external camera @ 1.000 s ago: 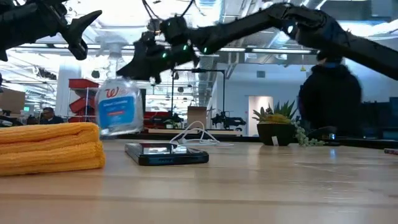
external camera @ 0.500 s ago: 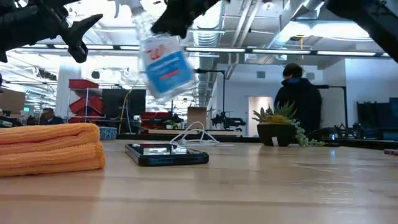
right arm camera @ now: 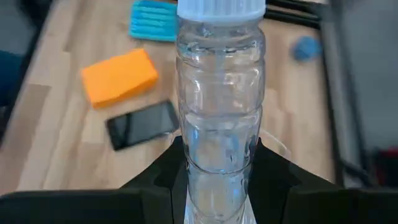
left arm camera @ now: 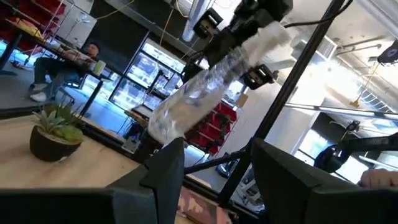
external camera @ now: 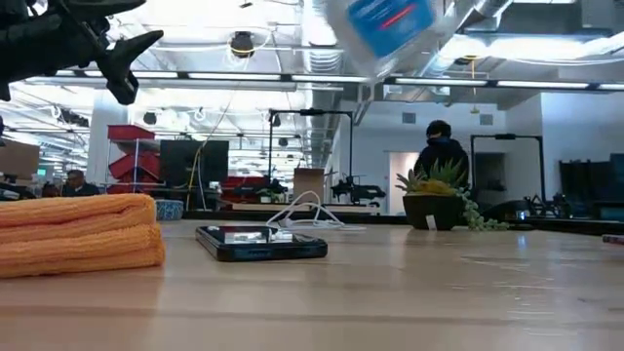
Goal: Apply microfiber cloth
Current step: Move the spray bottle to the center of the table
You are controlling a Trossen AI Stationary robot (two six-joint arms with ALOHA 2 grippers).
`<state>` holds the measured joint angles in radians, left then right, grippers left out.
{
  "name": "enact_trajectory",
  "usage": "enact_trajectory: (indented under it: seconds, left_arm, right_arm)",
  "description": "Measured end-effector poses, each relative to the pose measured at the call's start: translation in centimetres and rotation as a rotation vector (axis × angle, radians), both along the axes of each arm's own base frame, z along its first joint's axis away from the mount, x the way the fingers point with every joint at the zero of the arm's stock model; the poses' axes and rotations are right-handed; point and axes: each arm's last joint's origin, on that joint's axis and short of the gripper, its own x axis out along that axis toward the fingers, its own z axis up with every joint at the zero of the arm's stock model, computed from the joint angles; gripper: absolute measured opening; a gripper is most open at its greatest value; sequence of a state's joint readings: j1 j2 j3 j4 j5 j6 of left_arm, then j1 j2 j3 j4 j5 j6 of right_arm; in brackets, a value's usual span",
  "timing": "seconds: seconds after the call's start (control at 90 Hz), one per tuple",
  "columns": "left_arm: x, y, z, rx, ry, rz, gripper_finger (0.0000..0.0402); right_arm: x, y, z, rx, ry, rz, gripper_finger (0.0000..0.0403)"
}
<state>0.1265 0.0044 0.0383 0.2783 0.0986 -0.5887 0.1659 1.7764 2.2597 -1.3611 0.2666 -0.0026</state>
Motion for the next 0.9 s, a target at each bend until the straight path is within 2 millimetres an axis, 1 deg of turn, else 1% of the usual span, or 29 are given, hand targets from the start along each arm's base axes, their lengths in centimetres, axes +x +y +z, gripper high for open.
enact_trajectory:
  seconds: [0.078,0.167,0.233,0.322,0.489,0.556,0.667,0.733,0.856,0.9]
  left_arm:
    - [0.0,0.0,0.0,0.004,0.001,0.001,0.0162]
    - [0.0,0.0,0.0,0.004,0.002,0.002,0.0162]
    - [0.0,0.0,0.0,0.009,0.004,0.003,0.0162]
    - [0.0,0.0,-0.1,0.018,0.006,0.006,0.0162]
    - [0.0,0.0,-0.1,0.016,0.006,0.013,0.0162]
    - [0.0,0.0,-0.1,0.015,0.006,0.017,0.0162]
    - [0.0,0.1,-0.1,0.012,0.009,0.022,0.0162]
    - [0.1,0.1,-0.2,0.008,0.016,0.030,0.0162]
    - [0.1,0.1,-0.3,0.001,0.030,0.042,0.0162]
    - [0.1,0.1,-0.3,0.000,0.033,0.044,0.0162]
  right_arm:
    - [-1.9,1.5,-0.7,-0.021,-0.001,-0.071,0.0108]
    - [-4.2,3.0,-2.7,-0.026,-0.013,-0.157,0.0108]
    - [-6.2,3.9,-4.8,-0.002,-0.045,-0.210,0.0108]
    - [-8.1,5.1,-8.1,0.085,-0.150,-0.252,0.0108]
    - [-10.1,7.4,-14.5,0.274,-0.348,-0.246,0.0108]
    - [-10.5,8.2,-16.9,0.338,-0.392,-0.235,0.0108]
    - [-11.5,9.4,-20.7,0.341,-0.427,-0.252,0.0108]
    - [-12.0,10.0,-22.0,0.323,-0.464,-0.285,0.0108]
    - [-12.9,11.1,-23.6,0.288,-0.515,-0.348,0.0108]
    - [-13.0,11.4,-24.2,0.274,-0.525,-0.364,0.0114]
